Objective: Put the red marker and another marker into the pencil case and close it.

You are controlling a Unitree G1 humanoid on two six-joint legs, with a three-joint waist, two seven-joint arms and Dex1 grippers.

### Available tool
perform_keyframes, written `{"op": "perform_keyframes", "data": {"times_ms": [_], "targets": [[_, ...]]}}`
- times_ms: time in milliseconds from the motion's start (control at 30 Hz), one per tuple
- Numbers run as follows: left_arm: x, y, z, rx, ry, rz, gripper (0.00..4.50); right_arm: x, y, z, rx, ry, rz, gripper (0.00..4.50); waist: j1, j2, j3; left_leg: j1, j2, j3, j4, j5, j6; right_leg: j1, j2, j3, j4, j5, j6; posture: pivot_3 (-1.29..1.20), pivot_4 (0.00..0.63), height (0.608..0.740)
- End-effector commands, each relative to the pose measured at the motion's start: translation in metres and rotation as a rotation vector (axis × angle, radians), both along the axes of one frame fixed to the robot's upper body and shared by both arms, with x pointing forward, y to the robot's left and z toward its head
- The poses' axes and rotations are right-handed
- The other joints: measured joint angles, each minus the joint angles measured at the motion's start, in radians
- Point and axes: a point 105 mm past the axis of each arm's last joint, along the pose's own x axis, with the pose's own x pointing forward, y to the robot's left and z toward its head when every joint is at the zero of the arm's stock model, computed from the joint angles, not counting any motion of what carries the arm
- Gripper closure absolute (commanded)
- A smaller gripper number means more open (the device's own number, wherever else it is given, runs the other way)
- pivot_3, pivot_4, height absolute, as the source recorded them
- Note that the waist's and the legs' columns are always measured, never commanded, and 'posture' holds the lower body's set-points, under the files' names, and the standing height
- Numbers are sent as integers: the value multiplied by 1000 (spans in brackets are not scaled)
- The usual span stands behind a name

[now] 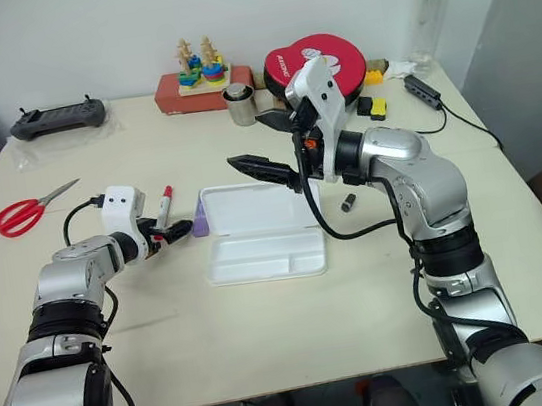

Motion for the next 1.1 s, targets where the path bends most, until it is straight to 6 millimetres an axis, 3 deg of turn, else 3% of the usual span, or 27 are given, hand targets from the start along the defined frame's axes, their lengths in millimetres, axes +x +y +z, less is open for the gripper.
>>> {"op": "perform_keyframes", "data": {"times_ms": [33,300,500,567,633,733,800,833,933,1100], "targets": [[1,14,1,30,-8,56,1337,-8,-4,14,13,-60,4,0,0,0,0,0,0,0,0,0,0,0,0,0,0,0,0,0,150,740],[2,25,4,0,-47,132,2716,-11,-10,15,8,-54,13,0,-7,0,0,1,0,0,0,0,0,0,0,1,0,-1,2,0,150,740],[5,36,14,-25,-125,208,4026,-14,-11,15,-2,-53,34,0,-10,0,0,0,0,0,0,0,0,0,0,1,0,-1,2,0,150,740],[7,36,20,-36,-165,224,4096,-15,-13,16,-3,-58,32,0,-10,0,0,0,0,0,0,0,0,0,0,1,0,-1,2,0,150,740],[14,29,42,-59,-279,197,4096,-17,-16,18,-3,-65,29,0,-9,0,0,-1,0,0,0,0,0,0,0,0,0,-1,2,0,150,740],[16,-10,119,-178,-622,-27,4096,-25,-28,23,-3,-78,27,0,5,-1,0,-3,0,0,0,0,0,-1,0,-1,-1,0,0,0,150,740],[1,-46,160,-243,-793,-261,4096,-28,-38,27,-8,-86,11,0,13,-1,0,-7,0,-1,1,0,0,-3,-1,-2,-1,0,0,0,150,740],[-11,-69,171,-269,-819,-420,4096,-29,-44,27,-13,-88,1,0,15,-1,0,-9,0,-2,2,0,0,-6,-1,-3,-1,1,0,0,150,740],[-42,-127,168,-227,-751,-814,4096,-38,-61,25,-42,-79,-4,0,15,-1,0,-14,-3,-1,2,0,-1,-9,-3,-2,-2,2,0,0,150,740],[-69,-164,125,42,-549,-1180,4096,-45,-82,20,-104,-73,-47,0,-7,1,0,-12,-3,1,1,0,0,-9,-4,0,-2,2,0,0,150,740]]}}
